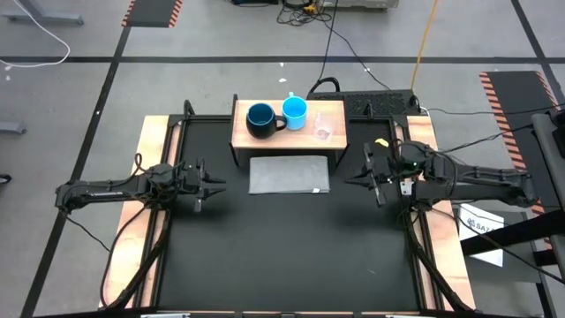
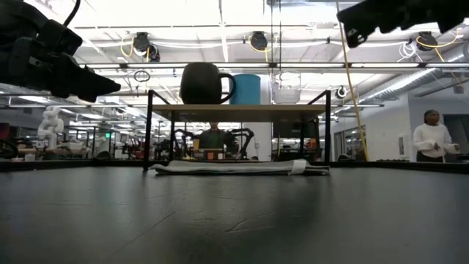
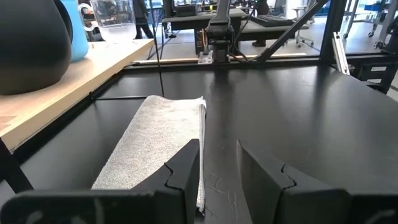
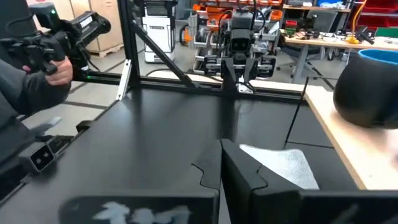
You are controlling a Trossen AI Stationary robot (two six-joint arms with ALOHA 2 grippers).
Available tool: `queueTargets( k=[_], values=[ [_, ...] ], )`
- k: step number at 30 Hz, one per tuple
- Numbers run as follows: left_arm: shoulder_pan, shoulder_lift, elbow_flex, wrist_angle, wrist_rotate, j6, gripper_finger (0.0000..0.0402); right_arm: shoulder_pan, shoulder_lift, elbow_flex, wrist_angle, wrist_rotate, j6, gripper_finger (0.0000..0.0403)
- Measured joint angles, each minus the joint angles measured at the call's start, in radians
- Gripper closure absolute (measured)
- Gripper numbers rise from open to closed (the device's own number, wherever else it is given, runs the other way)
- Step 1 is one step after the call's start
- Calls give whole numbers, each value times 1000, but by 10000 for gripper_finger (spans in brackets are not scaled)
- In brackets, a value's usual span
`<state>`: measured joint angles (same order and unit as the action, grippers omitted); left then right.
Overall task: Stack small to large cups/mugs on shelf
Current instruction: Return to Home Position
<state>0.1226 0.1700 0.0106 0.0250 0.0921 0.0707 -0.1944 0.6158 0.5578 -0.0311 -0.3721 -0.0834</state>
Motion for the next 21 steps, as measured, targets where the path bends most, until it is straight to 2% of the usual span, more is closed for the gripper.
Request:
queueTargets(
  k=[9,13,21],
  values=[
    [0,0,0,0,0,2,293,1,-79,-22,4,-1,57,403],
    [0,0,0,0,1,2,293,31,-91,-81,31,0,76,403],
    [0,0,0,0,1,24,293,54,-98,-289,361,17,143,403]
  ],
)
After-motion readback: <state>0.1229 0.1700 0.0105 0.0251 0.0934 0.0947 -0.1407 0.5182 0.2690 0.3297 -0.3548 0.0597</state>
